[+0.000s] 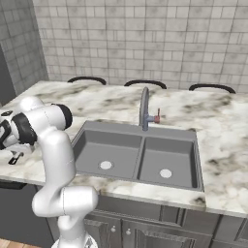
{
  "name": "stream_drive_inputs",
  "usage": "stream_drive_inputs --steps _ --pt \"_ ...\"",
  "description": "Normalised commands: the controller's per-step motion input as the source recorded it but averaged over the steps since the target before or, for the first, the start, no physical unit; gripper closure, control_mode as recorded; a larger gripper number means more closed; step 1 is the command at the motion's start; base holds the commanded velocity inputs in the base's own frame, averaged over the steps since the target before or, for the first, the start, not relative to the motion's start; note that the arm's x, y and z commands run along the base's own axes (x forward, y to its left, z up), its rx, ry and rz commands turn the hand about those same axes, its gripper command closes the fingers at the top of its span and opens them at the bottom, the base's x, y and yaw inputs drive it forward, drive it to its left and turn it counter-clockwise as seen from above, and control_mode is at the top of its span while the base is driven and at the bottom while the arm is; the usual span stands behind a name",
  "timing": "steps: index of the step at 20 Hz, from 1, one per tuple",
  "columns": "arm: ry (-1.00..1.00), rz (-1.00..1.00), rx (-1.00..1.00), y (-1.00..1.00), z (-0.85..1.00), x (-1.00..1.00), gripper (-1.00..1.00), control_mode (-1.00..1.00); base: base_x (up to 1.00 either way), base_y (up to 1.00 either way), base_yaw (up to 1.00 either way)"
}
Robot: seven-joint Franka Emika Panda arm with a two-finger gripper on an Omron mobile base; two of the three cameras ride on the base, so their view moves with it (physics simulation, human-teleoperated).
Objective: Place the pan in the left basin and the cup in the right basin of the sink.
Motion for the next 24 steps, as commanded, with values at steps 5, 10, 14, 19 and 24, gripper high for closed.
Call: stream_drive_inputs --steps 5,10,14,19,24 --pt "0.0 0.0 0.0 0.0 0.14 -0.01 1.0 -1.0 0.0 0.0 0.0" --pt "-0.04 0.0 0.0 0.0 0.41 -0.12 1.0 -1.0 0.0 0.0 0.0" --pt "-0.01 0.0 0.0 0.0 0.46 -0.07 1.0 -1.0 0.0 0.0 0.0" --pt "0.0 0.0 0.0 -0.06 0.53 0.0 1.0 -1.0 0.0 0.0 0.0" --pt "0.0 0.0 0.0 -0.16 0.51 0.0 1.0 -1.0 0.0 0.0 0.0"
